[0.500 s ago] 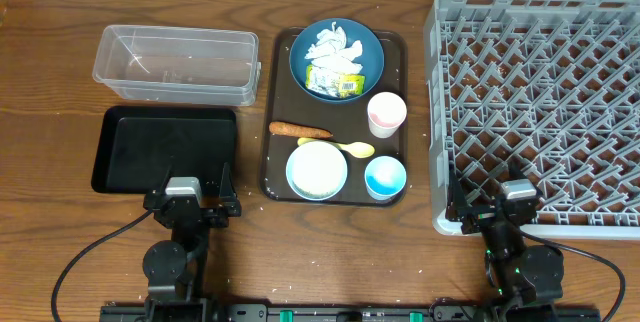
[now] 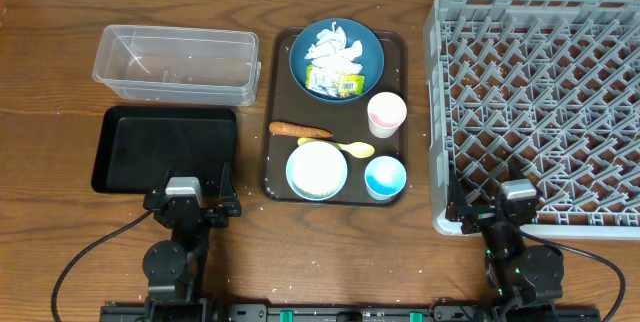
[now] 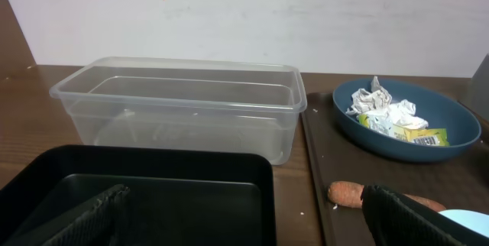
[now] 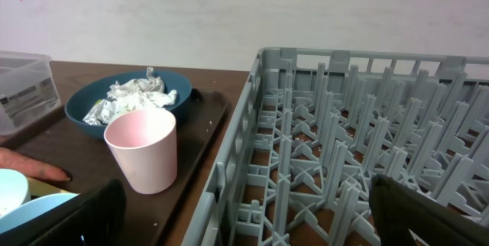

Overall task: Sort waste into correct bins and load items into the dishwasher rack
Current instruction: 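Raise the left arm from rest toward the teal bowl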

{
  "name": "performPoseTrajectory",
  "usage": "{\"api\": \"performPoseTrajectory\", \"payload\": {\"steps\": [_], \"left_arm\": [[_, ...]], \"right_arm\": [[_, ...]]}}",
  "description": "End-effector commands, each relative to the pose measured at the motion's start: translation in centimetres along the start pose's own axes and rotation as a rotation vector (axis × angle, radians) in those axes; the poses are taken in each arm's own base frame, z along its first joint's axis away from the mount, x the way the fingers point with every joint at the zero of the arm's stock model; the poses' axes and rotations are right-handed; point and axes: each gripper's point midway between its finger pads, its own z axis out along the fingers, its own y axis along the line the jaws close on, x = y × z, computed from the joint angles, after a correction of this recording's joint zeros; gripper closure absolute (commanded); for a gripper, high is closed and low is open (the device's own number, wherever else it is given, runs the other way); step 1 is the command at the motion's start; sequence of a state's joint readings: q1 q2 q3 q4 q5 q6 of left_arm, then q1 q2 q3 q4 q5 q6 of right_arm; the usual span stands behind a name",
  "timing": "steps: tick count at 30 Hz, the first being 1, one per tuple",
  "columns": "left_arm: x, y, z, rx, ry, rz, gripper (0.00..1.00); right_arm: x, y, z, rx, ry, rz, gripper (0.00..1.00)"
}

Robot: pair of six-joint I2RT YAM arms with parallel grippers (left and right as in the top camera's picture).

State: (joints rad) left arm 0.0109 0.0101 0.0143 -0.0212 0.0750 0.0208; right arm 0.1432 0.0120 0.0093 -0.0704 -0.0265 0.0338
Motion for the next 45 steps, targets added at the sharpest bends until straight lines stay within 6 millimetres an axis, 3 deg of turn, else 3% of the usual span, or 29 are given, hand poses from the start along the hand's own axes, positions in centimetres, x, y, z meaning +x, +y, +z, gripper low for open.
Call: {"api": "performPoseTrajectory", "payload": {"steps": [1,15,18,24,26,31,36,40,45], "left_arm": [[1.4,-0.3,0.0,0.017,0.048,0.004,0.02],[1.4,-0.3,0.0,0.017,0.048,0.004,0.02],[1.6,-0.3,0.1,0.02,0.057,0.004,0.02],[1.3,-0.9,0.1,0.054,0.058,0.003,0.02],[-0.4,-1.4,-0.1,0.08,0.011,0.005,0.02],[-8.3,-1.3,-1.4,0.06,-0.179,0.013,0.02],[-14.3,-1.5,-1.0,0.054,-0.2,0.013,0.02],[-18.2,-2.7,1.8,0.112,-0.142,0.015,0.02],[-20.8,-4.6,8.6,0.181,0.033,0.007,0.02]], "right_arm": [[0.0,-0.3,0.0,0.01,-0.003,0.011,0.01],[-0.5,-1.2,-0.1,0.067,-0.024,0.011,0.01],[-2.3,-0.5,-0.1,0.025,-0.1,0.009,0.01],[-8.7,0.6,-1.6,-0.031,-0.359,-0.035,0.01],[-10.6,0.7,-2.4,-0.024,-0.424,-0.071,0.01],[-15.3,0.7,-4.1,0.024,-0.507,-0.208,0.01],[-19.0,0.8,-3.6,0.061,-0.491,-0.36,0.01],[-20.8,0.9,-1.0,0.039,-0.392,-0.371,0.01],[-20.9,0.9,3.8,-0.006,-0.164,-0.364,0.01]]}}
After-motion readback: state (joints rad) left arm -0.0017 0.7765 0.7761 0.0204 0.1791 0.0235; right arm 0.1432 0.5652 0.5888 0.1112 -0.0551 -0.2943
